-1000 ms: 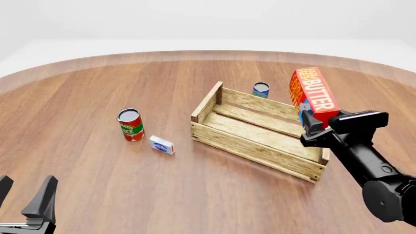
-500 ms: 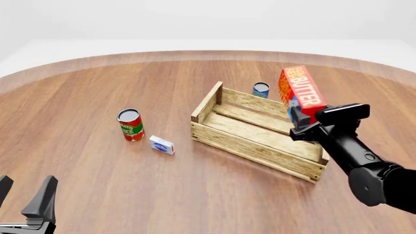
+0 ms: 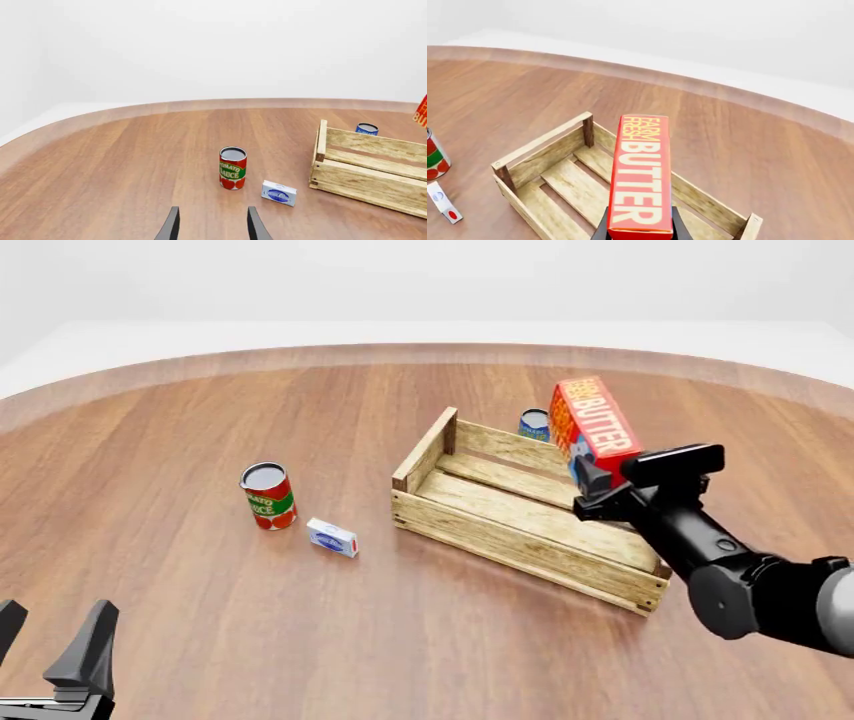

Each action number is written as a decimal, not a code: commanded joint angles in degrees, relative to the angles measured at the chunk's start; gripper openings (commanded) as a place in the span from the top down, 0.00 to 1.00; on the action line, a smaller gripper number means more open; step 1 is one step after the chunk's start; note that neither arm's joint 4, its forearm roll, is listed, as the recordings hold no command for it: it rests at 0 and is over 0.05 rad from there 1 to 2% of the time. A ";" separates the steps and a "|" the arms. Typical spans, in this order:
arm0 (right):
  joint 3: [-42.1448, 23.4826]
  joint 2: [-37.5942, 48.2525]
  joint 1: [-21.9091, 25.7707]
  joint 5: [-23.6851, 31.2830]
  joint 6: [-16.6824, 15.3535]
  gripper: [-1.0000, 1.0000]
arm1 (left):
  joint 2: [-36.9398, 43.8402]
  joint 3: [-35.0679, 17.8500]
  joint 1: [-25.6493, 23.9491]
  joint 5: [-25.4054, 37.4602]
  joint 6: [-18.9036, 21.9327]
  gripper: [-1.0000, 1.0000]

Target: Pick up the butter and put it in the tray.

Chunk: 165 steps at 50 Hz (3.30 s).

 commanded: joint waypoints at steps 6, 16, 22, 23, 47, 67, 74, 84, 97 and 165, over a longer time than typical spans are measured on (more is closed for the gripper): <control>-3.33 3.15 1.03 0.13 1.92 1.00 | 0.00 0.00 0.00 0.00 0.00 0.00; -4.83 5.41 1.04 0.49 1.56 1.00 | 0.00 0.00 0.00 0.00 0.00 0.00; -5.52 6.85 1.12 0.37 1.72 1.00 | 0.00 0.00 0.00 0.00 0.00 0.00; -5.52 6.85 1.12 0.37 1.72 1.00 | 0.00 0.00 0.00 0.00 0.00 0.00; -7.74 10.60 2.32 2.19 2.75 1.00 | 0.00 0.00 0.00 0.00 0.00 0.00; -8.07 11.17 2.46 3.39 2.42 1.00 | 0.00 0.00 0.00 0.00 0.00 0.00; -8.05 11.34 2.34 3.62 2.38 1.00 | 0.00 0.00 0.00 0.00 0.00 0.00; -8.11 12.04 2.10 3.84 2.73 1.00 | 0.00 0.00 0.00 0.00 0.00 0.00; -9.15 13.33 1.97 4.61 2.67 1.00 | 0.00 0.00 0.00 0.00 0.00 0.00; -12.60 16.47 1.41 9.65 3.19 1.00 | 0.00 0.00 0.00 0.00 0.00 0.00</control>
